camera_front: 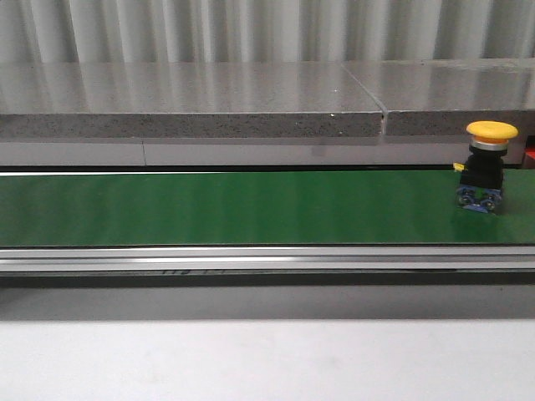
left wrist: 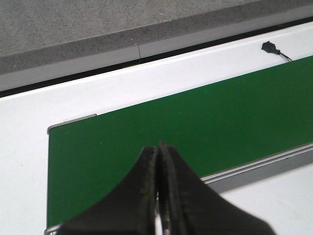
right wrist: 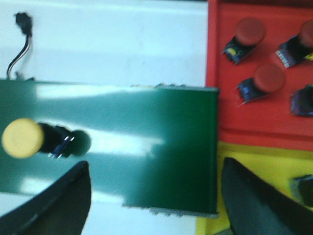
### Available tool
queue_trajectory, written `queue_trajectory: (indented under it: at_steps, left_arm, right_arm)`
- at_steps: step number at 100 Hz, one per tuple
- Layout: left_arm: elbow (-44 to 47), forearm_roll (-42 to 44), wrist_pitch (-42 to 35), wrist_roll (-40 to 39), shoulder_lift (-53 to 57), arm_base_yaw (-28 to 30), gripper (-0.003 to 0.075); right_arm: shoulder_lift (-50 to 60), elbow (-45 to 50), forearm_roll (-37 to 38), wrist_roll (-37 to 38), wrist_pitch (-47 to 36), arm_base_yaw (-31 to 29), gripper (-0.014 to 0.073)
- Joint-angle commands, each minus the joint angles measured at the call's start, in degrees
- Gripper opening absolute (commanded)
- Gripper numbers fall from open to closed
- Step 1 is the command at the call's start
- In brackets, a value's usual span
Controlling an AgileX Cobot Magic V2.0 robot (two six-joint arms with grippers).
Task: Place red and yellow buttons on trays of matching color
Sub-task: 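Grasp the yellow button at the belt's end with the right gripper, then carry the yellow button into the yellow tray and open the right gripper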
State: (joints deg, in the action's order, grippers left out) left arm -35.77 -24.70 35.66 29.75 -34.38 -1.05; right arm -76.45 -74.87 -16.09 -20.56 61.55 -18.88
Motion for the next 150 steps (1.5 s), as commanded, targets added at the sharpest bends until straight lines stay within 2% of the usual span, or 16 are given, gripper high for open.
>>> queue_trajectory:
  at_steps: [1, 10, 54, 103, 117, 136, 143, 150]
  left_arm:
    - [-1.55, -1.32, -3.93, -0.08, -0.01, -0.34, -0.002]
    - [-1.55, -1.42, -3.93, -0.18, -0.01, -0.34, -0.002]
    - [-1.55, -1.42, -3.93, -0.18, -0.01, -0.34, -0.002]
    - [-1.55, -1.42, -3.93, -0.18, -0.01, -0.34, -0.002]
    - [-1.55, -1.42, -3.93, -0.18, -0.01, -0.34, -0.002]
    - [-1.55, -1.42, -3.93, -0.18, -0.01, -0.34, -0.002]
    - [-1.55, -1.42, -3.93, -0.18, -0.01, -0.34, -0.002]
    - [-1.55, -1.42, -3.93, -0.18, -0.01, -0.34, -0.002]
  right_arm:
    - [2.17, 0.14, -1.1, -0.12, 3.02, 1.87, 0.0552]
    - [2.12, 1.71, -1.1, -0.18, 4.46, 3.98, 0.0552]
    - [-1.07, 6.6, -0.26, -2.96, -2.37, 11.82, 0.0552]
    - [-12.92, 6.55, 1.47, -3.18, -12.93, 12.54, 0.0535]
    - [-12.99, 6.55, 1.47, -3.18, -15.3, 12.54, 0.0428]
    - [-12.99, 6.55, 1.47, -3.18, -14.98, 12.54, 0.0169]
    - [-12.82, 6.55, 1.47, -3.13, -13.94, 12.54, 0.0115]
    - [-12.38, 6.55, 1.47, -3.13, -13.07, 12.49, 0.0104]
